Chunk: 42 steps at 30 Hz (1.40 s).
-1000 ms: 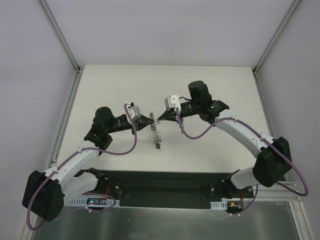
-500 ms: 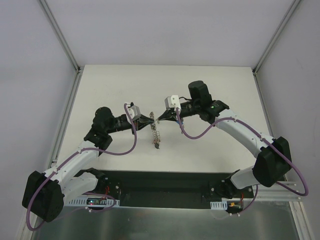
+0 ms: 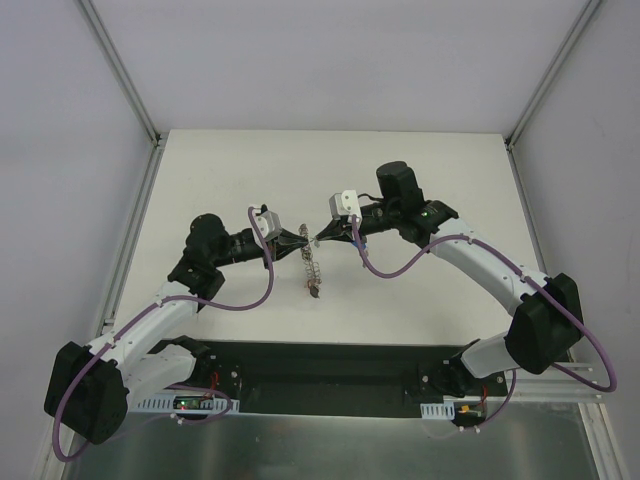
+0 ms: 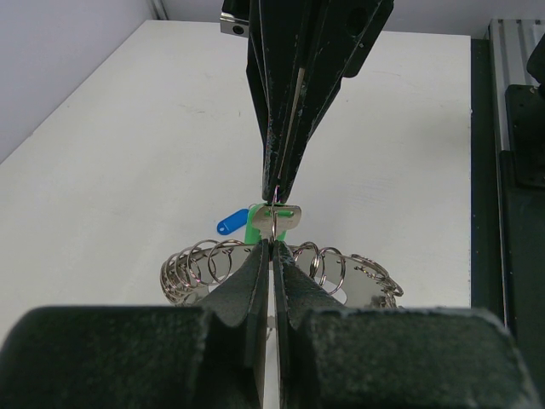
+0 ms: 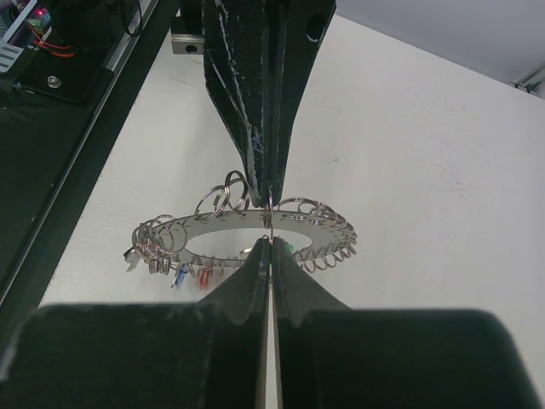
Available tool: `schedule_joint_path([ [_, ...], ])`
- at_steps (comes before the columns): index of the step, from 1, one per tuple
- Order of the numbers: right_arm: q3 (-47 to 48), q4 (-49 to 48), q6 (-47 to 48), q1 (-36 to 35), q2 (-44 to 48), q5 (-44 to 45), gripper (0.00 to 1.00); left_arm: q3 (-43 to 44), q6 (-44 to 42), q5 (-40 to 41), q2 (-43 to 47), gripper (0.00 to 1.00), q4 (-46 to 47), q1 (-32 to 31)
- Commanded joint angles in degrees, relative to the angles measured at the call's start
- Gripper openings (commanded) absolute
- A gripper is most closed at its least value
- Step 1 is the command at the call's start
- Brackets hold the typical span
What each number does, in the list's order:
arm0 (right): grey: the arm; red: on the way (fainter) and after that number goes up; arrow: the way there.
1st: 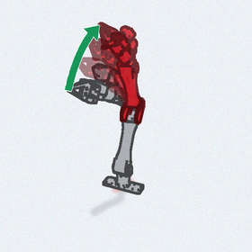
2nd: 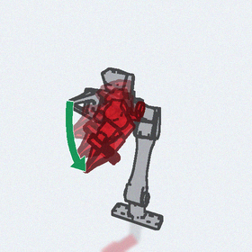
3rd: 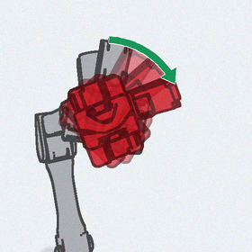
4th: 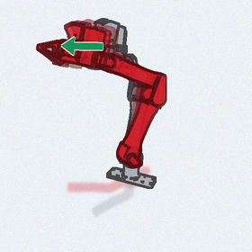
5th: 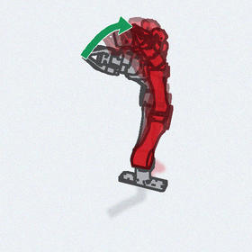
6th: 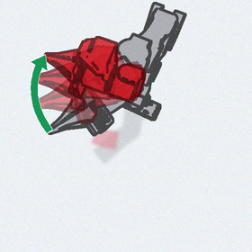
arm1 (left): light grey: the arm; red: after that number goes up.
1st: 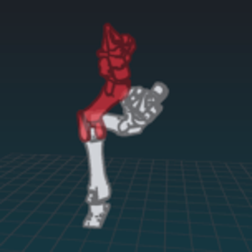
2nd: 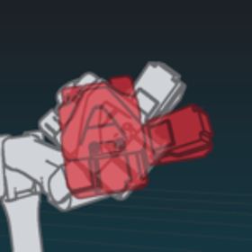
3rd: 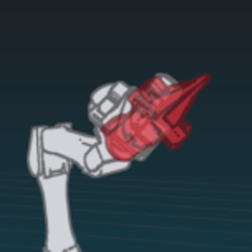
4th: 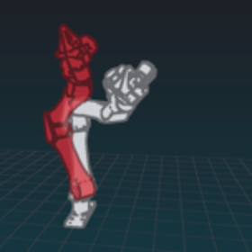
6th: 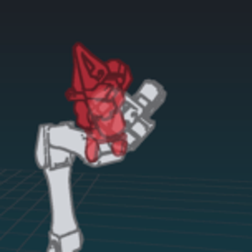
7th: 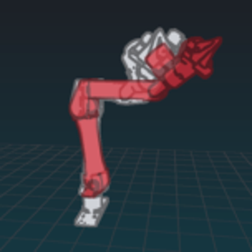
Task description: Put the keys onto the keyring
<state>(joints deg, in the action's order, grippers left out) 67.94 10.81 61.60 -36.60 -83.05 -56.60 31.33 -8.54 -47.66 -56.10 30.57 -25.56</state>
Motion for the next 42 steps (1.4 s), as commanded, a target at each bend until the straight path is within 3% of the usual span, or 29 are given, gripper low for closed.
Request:
schedule_joint_path([
  [1, 2.63, -0.35, 0.8, 0.04, -0.19, -2.2, 0.01, 0.66, -1.13, -0.24, 1.6, 0.0, 3.45, -0.37],
  [42, 2.63, -0.26, 0.8, -0.49, -0.54, -3.61, 0.01, 1.27, -0.17, -2.44, 0.29, 0.0, 3.8, -0.37],
])
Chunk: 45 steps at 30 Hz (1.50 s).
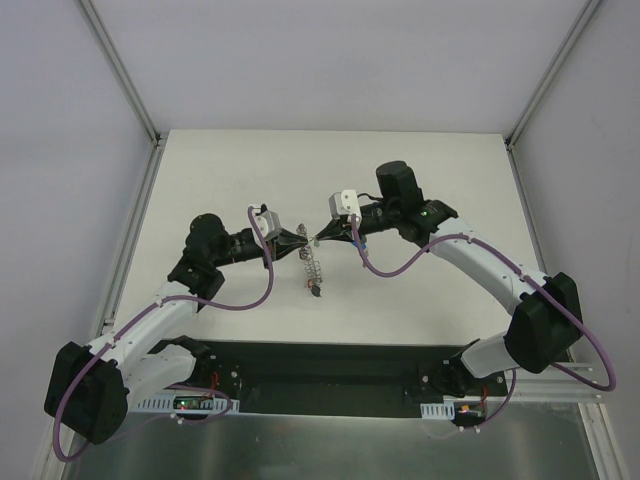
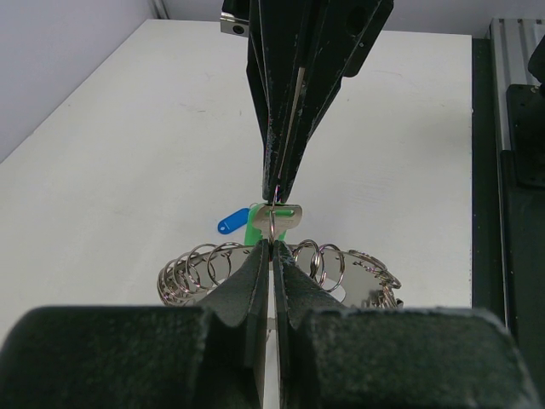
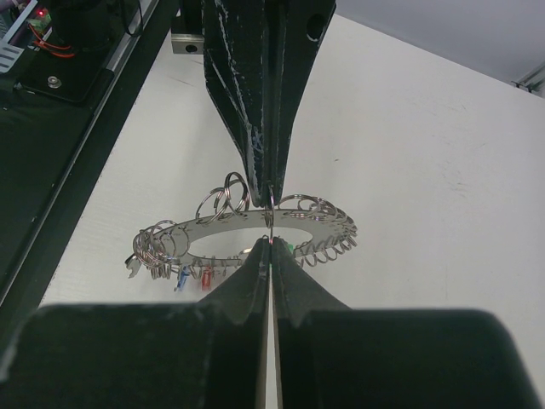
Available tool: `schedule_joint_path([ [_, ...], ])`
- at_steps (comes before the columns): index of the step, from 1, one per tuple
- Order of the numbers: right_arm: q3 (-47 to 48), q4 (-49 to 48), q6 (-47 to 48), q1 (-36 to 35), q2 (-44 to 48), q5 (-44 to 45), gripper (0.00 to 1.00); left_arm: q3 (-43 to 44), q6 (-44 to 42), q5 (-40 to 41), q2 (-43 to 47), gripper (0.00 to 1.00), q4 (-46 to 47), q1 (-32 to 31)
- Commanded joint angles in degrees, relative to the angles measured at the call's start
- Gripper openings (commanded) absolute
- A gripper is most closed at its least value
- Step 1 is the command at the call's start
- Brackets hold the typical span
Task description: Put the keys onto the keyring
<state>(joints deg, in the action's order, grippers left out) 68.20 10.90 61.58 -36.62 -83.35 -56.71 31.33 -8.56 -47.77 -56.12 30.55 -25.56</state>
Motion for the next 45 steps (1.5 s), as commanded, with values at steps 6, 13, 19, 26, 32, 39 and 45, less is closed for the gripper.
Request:
schedule_joint_path([
  [6, 2.46, 0.7, 1.96, -0.99, -0.23, -3.59, 0.01, 1.45, 0.12, -3.21, -0.13, 0.0, 4.0, -0.37],
  [13, 2.99, 3.17, 4.6, -1.44, -0.23, -4.2, 0.01, 1.8, 0.56, -5.23, -0.83, 0.0, 4.08, -0.45],
  [19, 3.16, 4.57, 5.83, -1.7, -0.14, -4.2, 0.01, 2.07, 0.73, -6.2, -1.28, 0.0, 4.08, -0.45],
  [26, 3.69, 5.72, 6.8, -2.14, -0.23, -4.11, 0.01, 2.07, 0.82, -5.85, -1.45, 0.0, 4.0, -0.37],
  [32, 3.87, 5.98, 6.71, -2.4, -0.41, -3.59, 0.01, 1.89, 0.82, -4.44, -1.1, 0.0, 4.08, -0.45],
  [39, 3.34, 4.93, 6.36, -2.49, -0.32, -2.09, 0.01, 2.41, 2.58, 0.04, -1.01, 0.0, 3.65, -0.45],
  [45, 2.55, 3.08, 6.88, -2.49, -0.06, 1.33, 0.01, 2.6, 5.65, 7.5, 0.04, 0.0, 2.68, -1.24],
])
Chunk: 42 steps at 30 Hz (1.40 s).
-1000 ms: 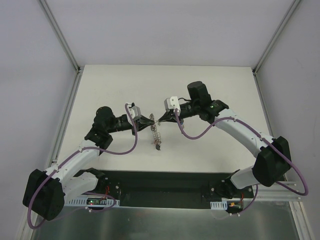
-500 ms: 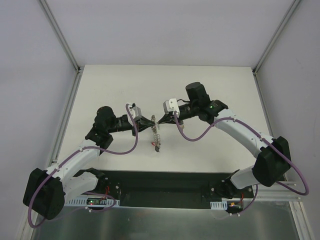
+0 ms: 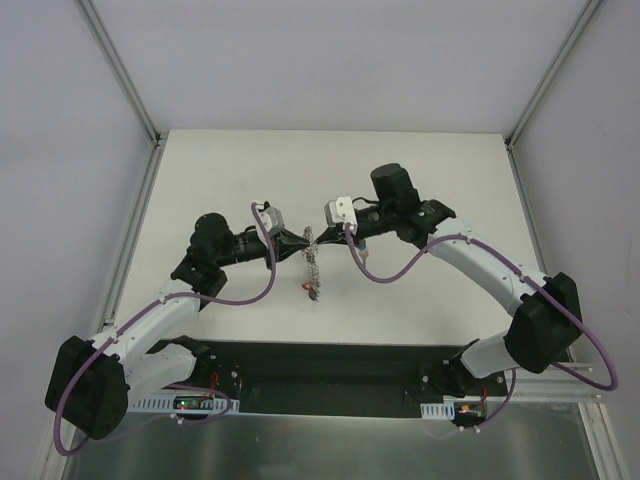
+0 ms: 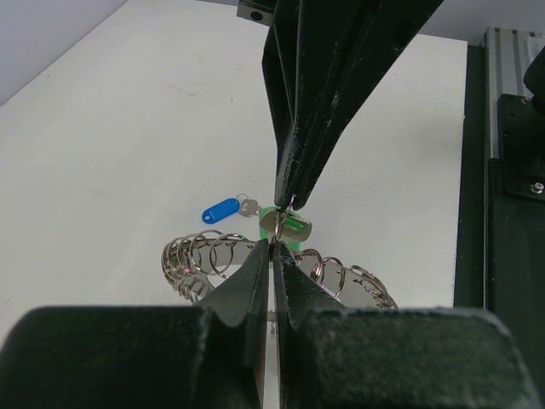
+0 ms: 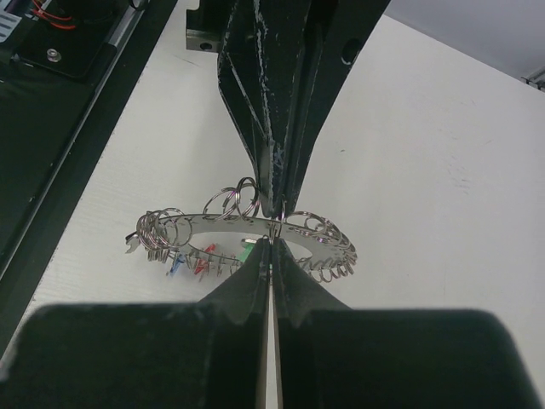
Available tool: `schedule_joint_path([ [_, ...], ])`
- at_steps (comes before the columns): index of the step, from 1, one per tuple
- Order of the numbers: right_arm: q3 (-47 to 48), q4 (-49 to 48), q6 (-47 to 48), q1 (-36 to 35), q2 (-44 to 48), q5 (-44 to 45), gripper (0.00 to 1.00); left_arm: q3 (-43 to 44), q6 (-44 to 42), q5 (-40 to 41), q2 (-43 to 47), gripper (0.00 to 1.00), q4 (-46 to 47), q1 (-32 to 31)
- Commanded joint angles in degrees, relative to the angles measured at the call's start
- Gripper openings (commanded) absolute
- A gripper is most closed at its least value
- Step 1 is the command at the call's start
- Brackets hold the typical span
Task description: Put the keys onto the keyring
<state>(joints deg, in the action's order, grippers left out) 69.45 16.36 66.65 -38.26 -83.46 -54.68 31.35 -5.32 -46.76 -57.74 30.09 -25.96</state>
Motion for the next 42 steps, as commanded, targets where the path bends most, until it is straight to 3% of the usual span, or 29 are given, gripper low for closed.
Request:
schedule_joint_path([
  [1, 1.21, -2.73, 1.73, -0.85, 0.05, -0.35, 0.01, 2.31, 2.51, 7.2, 1.92, 0.0, 3.48, -1.11],
  [16, -0.19, -7.03, 0.06, -2.26, -0.74, 2.12, 0.01, -5.77, 15.24, 13.01, 3.24, 0.0, 23.52, -1.82],
  [24, -4.94, -23.38, -11.8, -2.43, -0.12, 5.01, 0.01, -8.06, 18.24, 18.02, 4.12, 0.0, 27.48, -1.73],
  [35, 4.9, -23.39, -20.76, -3.48, -2.14, 3.43, 0.01, -9.55, 22.81, 25.22, 6.14, 0.0, 34.42, -1.82],
  [42, 5.17, -24.44, -28.85, -5.86, -0.65, 9.4, 0.01, -9.03, 24.66, 27.07, 7.28, 0.0, 38.29, -1.82],
])
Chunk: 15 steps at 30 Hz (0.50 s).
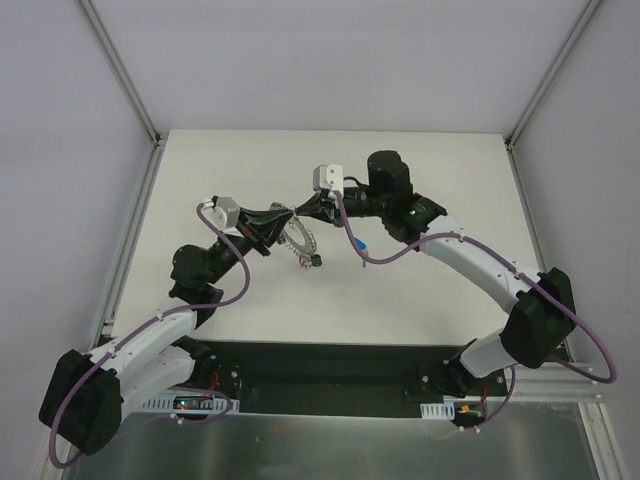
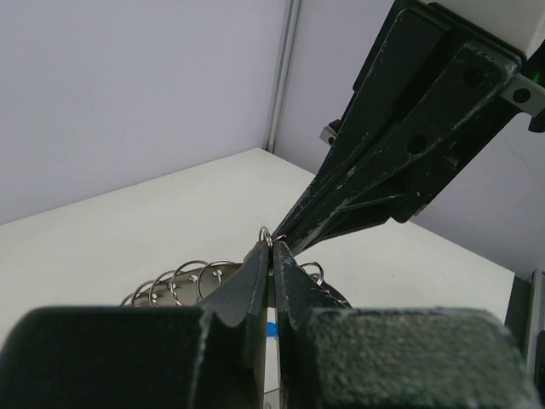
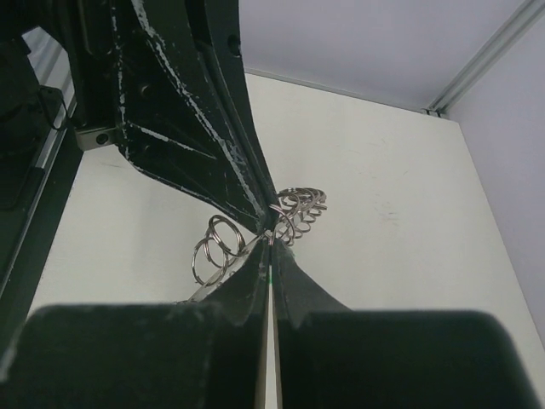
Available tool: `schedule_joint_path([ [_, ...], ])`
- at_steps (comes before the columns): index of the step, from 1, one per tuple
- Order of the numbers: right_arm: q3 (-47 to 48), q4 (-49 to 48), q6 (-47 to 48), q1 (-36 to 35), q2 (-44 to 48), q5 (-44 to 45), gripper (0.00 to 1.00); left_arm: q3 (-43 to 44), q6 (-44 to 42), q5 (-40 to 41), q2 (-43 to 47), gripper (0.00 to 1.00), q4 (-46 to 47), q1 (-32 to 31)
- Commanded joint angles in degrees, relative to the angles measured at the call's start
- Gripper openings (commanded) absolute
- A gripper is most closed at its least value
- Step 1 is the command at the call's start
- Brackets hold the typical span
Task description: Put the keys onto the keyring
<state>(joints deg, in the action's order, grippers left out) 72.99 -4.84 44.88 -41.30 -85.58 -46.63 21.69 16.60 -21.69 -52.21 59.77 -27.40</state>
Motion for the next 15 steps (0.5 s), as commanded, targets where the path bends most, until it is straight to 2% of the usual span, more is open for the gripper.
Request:
schedule_joint_path([
  [1, 1.19, -3.24, -7.96, -3.26, 2.08, 3.63, 0.01, 0.63, 3.0, 2.09, 2.45, 0.0, 8.52, -0.38],
  [9, -1.71, -1.24, -16.93, -6.78, 6.21, 11.74, 0.01, -2.97, 5.37, 2.27, 7.46, 0.0, 5.19, -0.29],
  [13, -2.15, 1.23, -18.86, -7.74, 7.97, 14.1, 0.01, -3.5, 4.32, 1.22, 13.25, 0.0, -2.19, -0.37],
  [15, -1.98, 3.51, -19.22, -8.36, 8.85, 15.6, 0.01, -3.41, 3.53, 1.04, 15.11, 0.04, -6.39, -0.29],
])
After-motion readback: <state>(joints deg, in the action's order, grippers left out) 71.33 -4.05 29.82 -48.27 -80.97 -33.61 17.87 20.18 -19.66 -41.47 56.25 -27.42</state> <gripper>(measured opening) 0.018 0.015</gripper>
